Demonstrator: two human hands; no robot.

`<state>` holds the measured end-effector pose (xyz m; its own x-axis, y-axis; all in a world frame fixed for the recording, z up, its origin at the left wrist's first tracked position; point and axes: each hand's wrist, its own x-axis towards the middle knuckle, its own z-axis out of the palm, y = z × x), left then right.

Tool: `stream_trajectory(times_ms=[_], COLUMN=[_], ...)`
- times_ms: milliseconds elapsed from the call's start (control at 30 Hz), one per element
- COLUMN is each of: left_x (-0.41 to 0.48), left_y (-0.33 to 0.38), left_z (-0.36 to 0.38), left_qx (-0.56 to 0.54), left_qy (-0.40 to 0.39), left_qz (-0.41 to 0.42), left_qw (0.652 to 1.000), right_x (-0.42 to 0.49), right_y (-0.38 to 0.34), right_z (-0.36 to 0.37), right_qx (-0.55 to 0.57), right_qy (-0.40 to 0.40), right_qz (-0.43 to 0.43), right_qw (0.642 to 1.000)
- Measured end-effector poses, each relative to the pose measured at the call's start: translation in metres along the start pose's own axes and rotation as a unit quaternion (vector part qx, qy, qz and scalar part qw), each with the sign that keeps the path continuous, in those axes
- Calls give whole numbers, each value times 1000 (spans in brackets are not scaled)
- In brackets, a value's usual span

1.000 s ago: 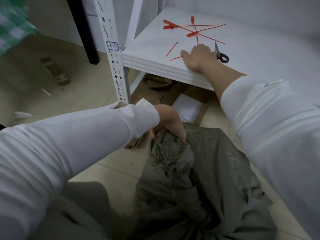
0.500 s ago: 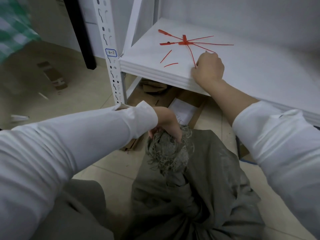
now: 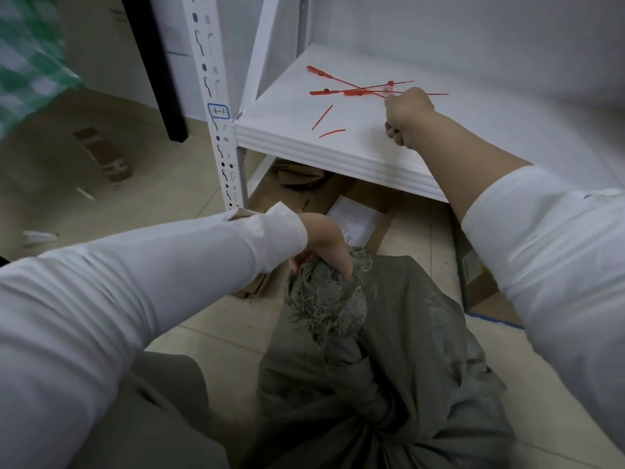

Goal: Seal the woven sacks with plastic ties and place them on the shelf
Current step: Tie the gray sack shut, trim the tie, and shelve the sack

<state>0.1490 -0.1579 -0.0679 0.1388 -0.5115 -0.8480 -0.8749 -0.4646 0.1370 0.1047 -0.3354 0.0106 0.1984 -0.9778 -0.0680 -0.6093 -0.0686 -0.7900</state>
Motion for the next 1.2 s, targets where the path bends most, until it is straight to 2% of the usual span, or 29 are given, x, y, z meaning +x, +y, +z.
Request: stream_trajectory(times_ms=[100, 233, 533, 633, 733, 900, 1100, 1167, 1200], left_x=[-4, -13, -67, -77, -91, -121, -110, -101, -99], left_y=[0, 1, 9, 12, 20, 35, 29, 26, 25], left_z=[3, 7, 39, 54, 76, 112, 124, 122, 121], left_qx=[-3, -10, 12, 71, 85, 185, 261, 257, 232], left_qy=[9, 29, 155, 247, 335, 453, 462, 445, 430], left_qz=[-6, -7, 33, 76, 94, 130, 213, 215, 211], left_qw=[1000, 1000, 987, 963, 934, 862, 820, 830, 846], right_x=[-8, -25, -99, -135, -177, -235, -291, -302, -304], right_y=[7, 25, 59, 78, 99, 151, 212, 230, 236], right_z=[-10, -19, -54, -79, -106, -144, -180, -188, -190], right_qx=[35, 8, 22, 14, -13, -94, -139, -130, -128], right_qy=[28, 38, 38, 37, 10, -43, -99, -110, -115], right_qz=[-2, -48, -91, -95, -117, -140, -160, -159, -159], right_qw=[999, 998, 995, 995, 993, 985, 972, 972, 972])
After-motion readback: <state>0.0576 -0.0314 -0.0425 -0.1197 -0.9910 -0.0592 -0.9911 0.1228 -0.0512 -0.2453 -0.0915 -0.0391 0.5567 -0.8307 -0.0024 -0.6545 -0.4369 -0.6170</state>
